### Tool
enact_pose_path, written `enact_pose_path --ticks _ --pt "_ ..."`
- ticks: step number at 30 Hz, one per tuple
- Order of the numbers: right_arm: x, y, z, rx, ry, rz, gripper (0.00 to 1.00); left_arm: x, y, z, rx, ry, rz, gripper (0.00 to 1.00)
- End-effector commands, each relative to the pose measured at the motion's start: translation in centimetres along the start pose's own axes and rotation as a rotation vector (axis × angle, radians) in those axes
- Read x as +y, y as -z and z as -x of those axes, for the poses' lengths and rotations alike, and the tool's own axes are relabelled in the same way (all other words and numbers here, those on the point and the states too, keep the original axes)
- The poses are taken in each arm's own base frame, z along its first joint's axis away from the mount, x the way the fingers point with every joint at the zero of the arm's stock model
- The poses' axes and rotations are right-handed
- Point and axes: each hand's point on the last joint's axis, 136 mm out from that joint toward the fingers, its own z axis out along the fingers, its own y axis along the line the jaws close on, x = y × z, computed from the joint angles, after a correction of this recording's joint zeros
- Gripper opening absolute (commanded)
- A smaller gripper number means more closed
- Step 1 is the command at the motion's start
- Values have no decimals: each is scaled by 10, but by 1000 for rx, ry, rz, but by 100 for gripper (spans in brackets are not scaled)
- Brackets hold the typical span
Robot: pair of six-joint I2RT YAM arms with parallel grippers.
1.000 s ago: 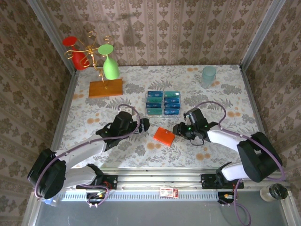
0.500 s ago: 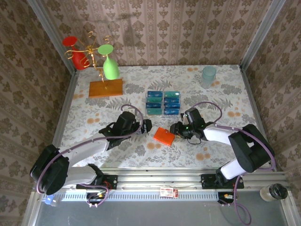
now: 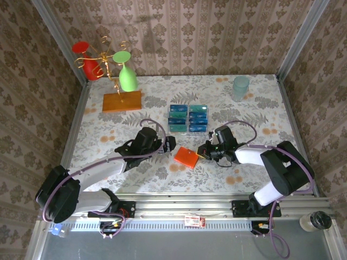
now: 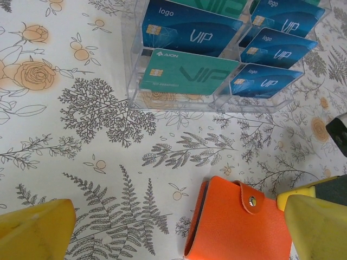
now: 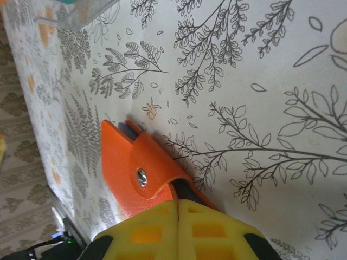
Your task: Put the credit cards into the card holder
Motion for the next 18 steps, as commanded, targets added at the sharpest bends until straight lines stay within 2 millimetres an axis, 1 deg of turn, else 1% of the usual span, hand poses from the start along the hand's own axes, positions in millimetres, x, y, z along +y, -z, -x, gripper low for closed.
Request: enact_pose_path --ticks 1,3,4,5,9,14,18 --pt "34 15 6 -27 -44 125 0 -12 10 12 -40 80 -42 100" --pt "49 25 12 -62 -74 165 0 -15 13 16 -58 139 -71 100" --pt "61 34 16 -90 -73 199 0 -17 14 18 -68 163 -85 100" --pt "69 40 20 -108 -85 218 0 -19 14 20 -79 191 -104 100" --pt "94 60 32 -178 -108 272 0 -30 16 30 -116 280 -177 100" --pt "115 82 50 -284 -169 335 0 -39 20 43 -185 412 -273 100" --pt "129 94 62 -349 -223 397 0 -43 20 51 -231 501 -333 100"
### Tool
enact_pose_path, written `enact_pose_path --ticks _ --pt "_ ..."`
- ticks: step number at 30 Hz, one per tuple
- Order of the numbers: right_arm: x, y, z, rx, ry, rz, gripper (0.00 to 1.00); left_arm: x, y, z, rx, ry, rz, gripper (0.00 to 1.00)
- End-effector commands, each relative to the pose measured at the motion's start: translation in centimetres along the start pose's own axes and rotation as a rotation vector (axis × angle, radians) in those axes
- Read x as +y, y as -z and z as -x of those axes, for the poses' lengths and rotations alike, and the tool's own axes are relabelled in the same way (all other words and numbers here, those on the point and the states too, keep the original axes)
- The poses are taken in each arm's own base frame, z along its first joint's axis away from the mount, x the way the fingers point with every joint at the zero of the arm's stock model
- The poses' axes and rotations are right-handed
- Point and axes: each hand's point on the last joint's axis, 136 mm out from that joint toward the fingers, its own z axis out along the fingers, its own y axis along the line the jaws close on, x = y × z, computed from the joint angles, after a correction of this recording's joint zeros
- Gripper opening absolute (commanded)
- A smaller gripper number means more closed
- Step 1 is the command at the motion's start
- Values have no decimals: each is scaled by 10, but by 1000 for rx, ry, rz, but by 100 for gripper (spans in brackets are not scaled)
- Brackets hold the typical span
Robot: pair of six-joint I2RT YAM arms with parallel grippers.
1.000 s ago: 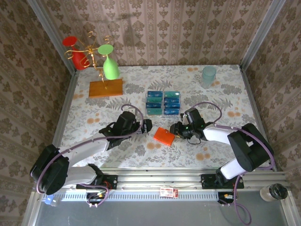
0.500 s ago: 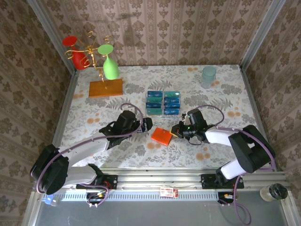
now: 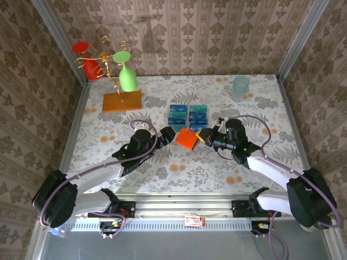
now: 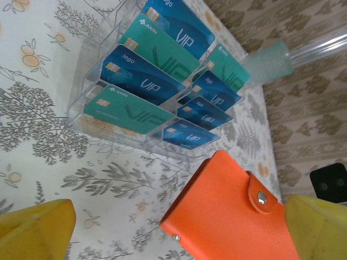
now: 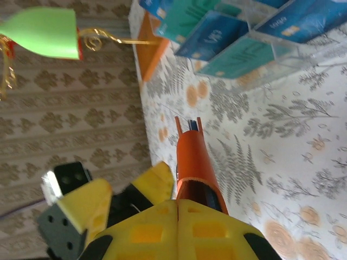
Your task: Put the credit cards into the card holder
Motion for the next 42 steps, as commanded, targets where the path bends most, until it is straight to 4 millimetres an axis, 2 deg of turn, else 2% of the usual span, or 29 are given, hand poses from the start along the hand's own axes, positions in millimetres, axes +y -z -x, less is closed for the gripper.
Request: enact_pose_path --ticks 1,7,15,20,26,31,35,39,42 --pt "39 5 19 -106 -59 107 0 -24 -1 15 -69 128 -124 100" --pt "64 1 18 -124 -78 159 0 -41 -13 16 -69 179 -212 97" --pt "75 -12 10 -105 -98 183 0 -58 -25 18 -88 229 -320 88" --pt "66 -15 8 -106 -118 170 0 -65 -23 26 -128 235 -359 78" --pt "56 -16 7 -109 -130 153 0 -67 -22 30 -149 235 -377 62" --pt "53 -16 7 -110 -134 148 0 -69 -25 29 -146 242 -398 43" --pt "48 -16 7 -109 -138 130 0 -68 -27 28 -150 250 -411 23" --pt "25 -13 3 -97 -102 34 2 -64 -28 25 -135 226 -404 3" --pt "-11 -2 2 -87 -1 -136 12 -58 -29 22 -86 172 -382 0"
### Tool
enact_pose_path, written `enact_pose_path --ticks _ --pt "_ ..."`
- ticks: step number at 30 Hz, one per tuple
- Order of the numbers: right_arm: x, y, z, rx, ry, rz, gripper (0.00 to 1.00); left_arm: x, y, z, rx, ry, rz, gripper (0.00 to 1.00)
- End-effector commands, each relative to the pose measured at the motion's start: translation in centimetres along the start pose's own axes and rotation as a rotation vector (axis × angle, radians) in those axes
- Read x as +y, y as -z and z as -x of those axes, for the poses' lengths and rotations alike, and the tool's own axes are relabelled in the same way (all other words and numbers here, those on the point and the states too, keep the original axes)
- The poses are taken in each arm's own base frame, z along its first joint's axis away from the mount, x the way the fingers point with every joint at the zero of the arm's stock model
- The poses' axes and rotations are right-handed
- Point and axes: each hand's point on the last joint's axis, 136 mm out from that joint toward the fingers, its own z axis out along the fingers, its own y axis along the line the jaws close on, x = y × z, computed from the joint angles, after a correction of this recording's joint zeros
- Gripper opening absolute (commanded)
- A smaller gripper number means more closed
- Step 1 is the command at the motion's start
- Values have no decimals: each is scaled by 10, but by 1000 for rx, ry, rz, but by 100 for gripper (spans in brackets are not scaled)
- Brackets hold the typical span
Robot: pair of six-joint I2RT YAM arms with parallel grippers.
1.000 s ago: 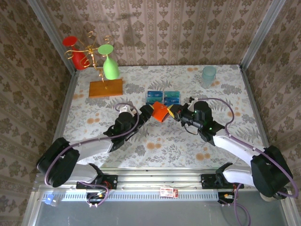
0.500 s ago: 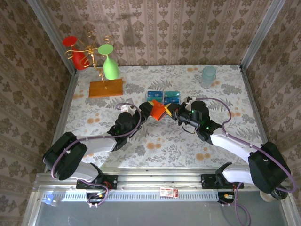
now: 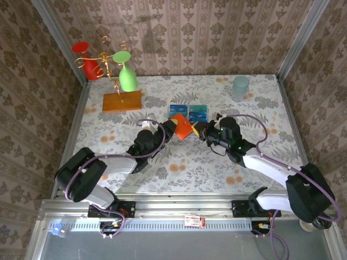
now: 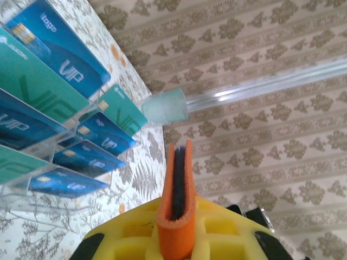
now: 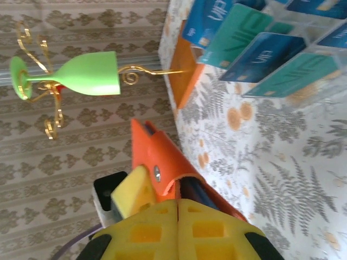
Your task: Put the credit cards into the card holder
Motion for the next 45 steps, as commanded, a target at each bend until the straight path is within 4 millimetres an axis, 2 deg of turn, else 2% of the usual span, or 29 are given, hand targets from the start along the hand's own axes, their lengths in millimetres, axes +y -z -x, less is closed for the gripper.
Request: enact_pose_path --ticks 1,4,7,8,11,18,27,28,30,35,39,45 --pt "-43 18 3 7 140 -198 15 -3 4 2 49 -65 -17 0" --pt "-64 33 12 12 306 -347 29 0 4 -2 150 -122 1 0" --pt "-69 44 18 27 482 -453 64 1 3 -9 272 -165 -7 0" --pt "-69 47 20 29 535 -502 72 2 3 -10 303 -173 -9 0" --pt "-58 50 13 65 707 -547 77 4 5 -14 373 -193 -4 0" --pt "-17 32 -15 129 903 -444 73 6 9 -22 447 -230 31 0" --pt "-4 -8 -22 160 939 -443 68 -2 7 -26 450 -228 11 0" --pt "-13 -16 -23 178 933 -469 68 -4 7 -26 448 -228 8 0" --pt "-20 -23 -23 187 928 -485 67 -5 7 -26 441 -224 6 0" --pt "-44 -30 -17 181 917 -560 58 -13 6 -23 421 -209 -17 0" --pt "-64 -30 -10 172 909 -622 39 -18 6 -20 408 -205 -27 0" --pt "-89 -30 -15 196 860 -639 8 -21 7 -18 397 -211 -29 0"
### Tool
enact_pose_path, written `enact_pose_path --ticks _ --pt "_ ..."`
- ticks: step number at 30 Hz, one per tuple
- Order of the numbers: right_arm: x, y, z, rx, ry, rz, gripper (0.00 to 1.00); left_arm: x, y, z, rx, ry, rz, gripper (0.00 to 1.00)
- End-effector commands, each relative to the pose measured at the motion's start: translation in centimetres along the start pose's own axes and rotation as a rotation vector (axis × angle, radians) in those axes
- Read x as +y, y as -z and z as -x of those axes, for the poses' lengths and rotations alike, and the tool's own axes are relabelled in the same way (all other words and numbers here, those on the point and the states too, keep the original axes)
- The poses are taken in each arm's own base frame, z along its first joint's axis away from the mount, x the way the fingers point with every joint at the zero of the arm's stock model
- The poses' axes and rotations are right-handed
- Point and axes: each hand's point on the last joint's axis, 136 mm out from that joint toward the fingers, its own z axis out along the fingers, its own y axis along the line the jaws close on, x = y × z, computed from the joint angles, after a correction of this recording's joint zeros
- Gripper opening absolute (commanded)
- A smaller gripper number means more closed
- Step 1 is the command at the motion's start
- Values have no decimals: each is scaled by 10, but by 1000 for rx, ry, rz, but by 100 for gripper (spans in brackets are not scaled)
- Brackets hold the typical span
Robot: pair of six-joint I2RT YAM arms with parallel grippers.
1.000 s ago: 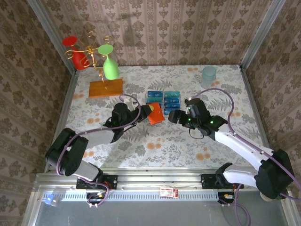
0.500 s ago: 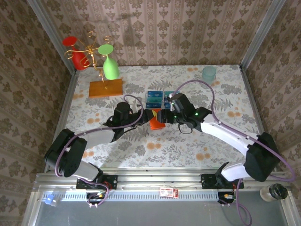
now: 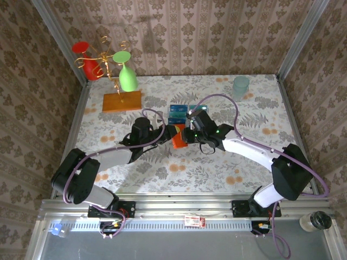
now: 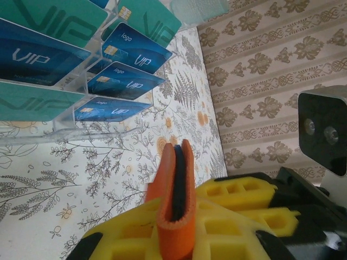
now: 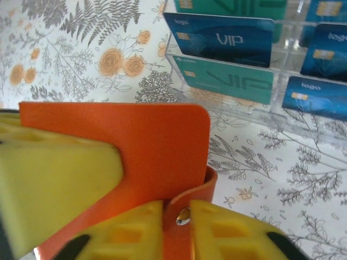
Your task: Put the credit cards into the card holder
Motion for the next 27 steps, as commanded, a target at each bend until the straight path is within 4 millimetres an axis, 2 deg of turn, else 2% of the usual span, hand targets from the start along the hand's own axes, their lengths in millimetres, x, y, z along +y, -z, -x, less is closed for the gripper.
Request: enact_pose_path --ticks 1,3,7,9,14,18,19,23,27 --pt "-48 -19 -36 88 -48 -157 3 -46 9 14 -39 -56 -127 0" --pt "-61 -23 -47 106 -78 -182 0 -48 10 15 -43 -56 -132 0" --pt "-103 -27 -66 143 -188 -236 0 -53 14 17 -56 -50 -155 0" --pt "-112 -22 -67 138 -235 -215 0 -55 15 17 -59 -49 -162 0" --pt "-116 -4 -61 123 -230 -214 0 -58 16 20 -65 -46 -176 0" --pt "-96 18 -41 62 -237 -119 0 -56 18 28 -76 -36 -192 0" --pt "-88 25 -36 44 -242 -85 5 -57 20 30 -81 -33 -199 0" --pt "-56 58 -7 -59 -255 54 50 -61 26 38 -90 -34 -225 0" --pt "-25 86 22 -144 -253 187 69 -63 29 39 -89 -47 -225 0"
